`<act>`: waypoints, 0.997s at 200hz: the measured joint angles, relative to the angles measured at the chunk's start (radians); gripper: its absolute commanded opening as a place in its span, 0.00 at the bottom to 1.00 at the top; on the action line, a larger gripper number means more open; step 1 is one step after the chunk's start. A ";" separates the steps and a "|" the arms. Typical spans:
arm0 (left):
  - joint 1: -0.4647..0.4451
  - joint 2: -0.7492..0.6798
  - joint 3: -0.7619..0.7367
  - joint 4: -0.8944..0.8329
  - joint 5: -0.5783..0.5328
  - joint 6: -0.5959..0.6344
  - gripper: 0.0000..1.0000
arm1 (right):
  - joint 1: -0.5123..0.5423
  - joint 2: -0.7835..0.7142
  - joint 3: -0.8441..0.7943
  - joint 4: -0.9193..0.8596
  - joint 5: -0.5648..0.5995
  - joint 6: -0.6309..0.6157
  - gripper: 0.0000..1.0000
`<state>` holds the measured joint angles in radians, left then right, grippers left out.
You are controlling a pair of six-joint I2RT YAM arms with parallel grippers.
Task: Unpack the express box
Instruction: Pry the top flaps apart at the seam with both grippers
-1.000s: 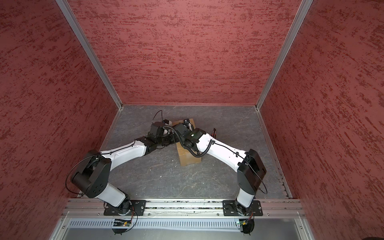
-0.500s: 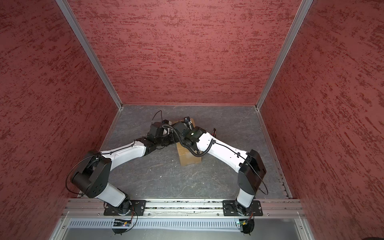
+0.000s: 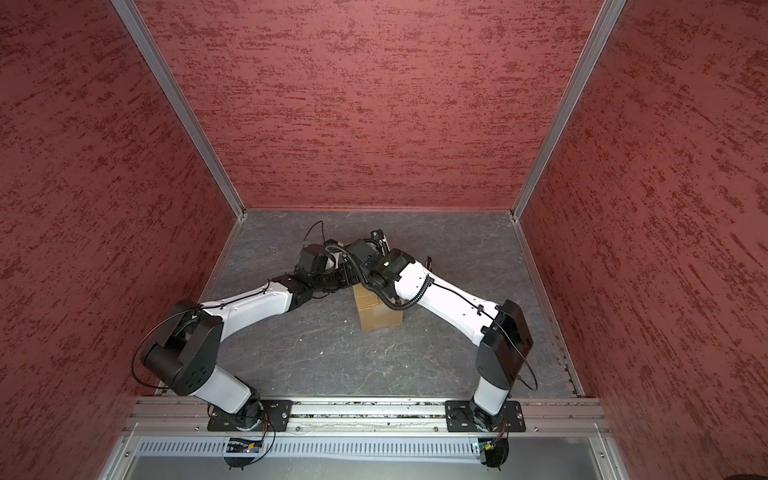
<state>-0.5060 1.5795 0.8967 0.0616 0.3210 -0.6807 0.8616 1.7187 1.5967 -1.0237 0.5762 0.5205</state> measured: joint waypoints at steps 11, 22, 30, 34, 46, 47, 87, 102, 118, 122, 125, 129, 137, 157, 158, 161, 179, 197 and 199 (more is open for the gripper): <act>0.002 0.000 0.000 0.000 0.003 0.000 1.00 | -0.008 0.000 0.000 -0.010 0.006 0.001 0.74; 0.002 0.000 0.000 0.000 0.005 0.000 1.00 | -0.020 0.000 0.000 -0.023 0.012 0.004 0.74; 0.002 0.001 0.000 0.000 0.005 0.000 1.00 | -0.029 0.000 0.000 -0.030 0.015 0.006 0.74; 0.003 0.001 0.000 0.000 0.007 0.000 1.00 | -0.034 0.000 0.000 -0.034 0.016 0.007 0.74; 0.005 0.001 0.000 0.000 0.010 0.000 1.00 | -0.043 0.000 0.000 -0.047 0.020 0.012 0.74; 0.005 0.001 0.000 0.000 0.011 0.000 1.00 | -0.044 0.000 0.000 -0.048 0.021 0.013 0.74; 0.008 0.003 0.000 0.000 0.016 0.000 1.00 | -0.069 -0.014 0.000 -0.068 0.029 0.021 0.75; 0.008 0.004 0.000 0.000 0.016 0.000 1.00 | -0.078 -0.027 -0.001 -0.068 0.030 0.022 0.74; 0.008 0.004 0.000 -0.001 0.016 0.000 1.00 | -0.089 -0.041 -0.005 -0.064 0.030 0.022 0.74; 0.008 0.004 0.000 -0.001 0.016 0.001 1.00 | -0.093 -0.046 -0.010 -0.061 0.030 0.022 0.74; 0.008 0.004 0.000 -0.001 0.016 0.001 1.00 | -0.097 -0.050 -0.014 -0.060 0.030 0.022 0.74; 0.008 0.004 0.000 -0.001 0.016 0.001 1.00 | -0.100 -0.055 -0.018 -0.058 0.030 0.022 0.74; 0.008 0.004 0.000 -0.002 0.016 0.001 1.00 | -0.110 -0.066 -0.031 -0.052 0.030 0.021 0.75; 0.009 0.004 0.002 -0.008 0.016 0.005 1.00 | -0.140 -0.088 -0.068 -0.028 0.026 0.018 0.74; 0.009 0.004 0.003 -0.009 0.016 0.005 1.00 | -0.141 -0.089 -0.070 -0.027 0.026 0.018 0.75; 0.009 0.004 0.003 -0.010 0.016 0.005 1.00 | -0.146 -0.092 -0.077 -0.021 0.024 0.016 0.74; 0.009 0.004 0.008 -0.019 0.015 0.006 1.00 | -0.174 -0.106 -0.116 0.014 0.009 0.005 0.74; 0.009 0.004 0.012 -0.029 0.014 0.008 1.00 | -0.195 -0.117 -0.158 0.050 -0.008 -0.005 0.74; 0.009 0.004 0.013 -0.031 0.014 0.008 1.00 | -0.198 -0.118 -0.163 0.055 -0.011 -0.006 0.74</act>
<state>-0.4973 1.5837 0.9092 0.0303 0.3351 -0.6724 0.6640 1.6009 1.4342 -0.9688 0.5655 0.5148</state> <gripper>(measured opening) 0.996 0.744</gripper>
